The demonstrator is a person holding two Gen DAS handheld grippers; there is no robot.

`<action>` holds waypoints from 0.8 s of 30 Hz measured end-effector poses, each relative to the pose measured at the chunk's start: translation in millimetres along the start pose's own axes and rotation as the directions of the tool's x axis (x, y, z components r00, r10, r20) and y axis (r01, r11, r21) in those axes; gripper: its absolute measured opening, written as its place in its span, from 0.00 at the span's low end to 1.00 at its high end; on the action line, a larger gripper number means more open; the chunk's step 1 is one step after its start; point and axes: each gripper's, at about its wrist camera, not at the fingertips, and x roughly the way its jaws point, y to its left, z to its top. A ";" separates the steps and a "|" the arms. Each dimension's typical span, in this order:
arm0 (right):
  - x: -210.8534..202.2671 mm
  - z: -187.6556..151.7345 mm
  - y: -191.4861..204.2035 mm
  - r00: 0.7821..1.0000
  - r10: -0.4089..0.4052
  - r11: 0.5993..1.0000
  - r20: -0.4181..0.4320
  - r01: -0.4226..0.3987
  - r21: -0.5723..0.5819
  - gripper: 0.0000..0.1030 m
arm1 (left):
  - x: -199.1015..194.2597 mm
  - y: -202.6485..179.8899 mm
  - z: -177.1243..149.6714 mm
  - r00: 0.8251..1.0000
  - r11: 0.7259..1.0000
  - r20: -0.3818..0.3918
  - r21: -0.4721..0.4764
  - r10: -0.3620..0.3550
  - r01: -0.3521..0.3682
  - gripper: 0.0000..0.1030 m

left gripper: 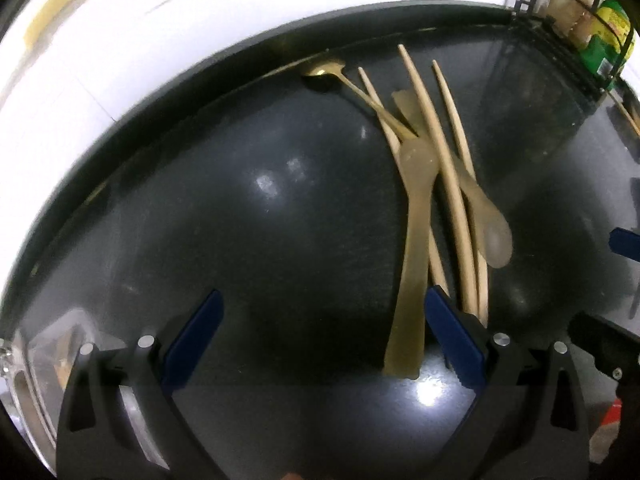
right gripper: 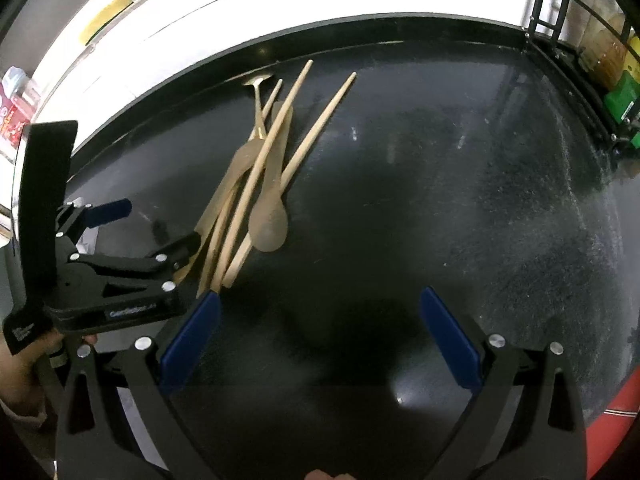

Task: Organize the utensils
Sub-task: 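Move both open tools back over the remaining wooden utensils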

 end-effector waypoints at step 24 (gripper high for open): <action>78.9 92.8 -11.7 0.986 -0.159 0.987 0.056 0.158 0.026 0.95 | 27.1 14.9 19.3 0.999 0.994 0.011 -0.108 -0.032 0.033 0.95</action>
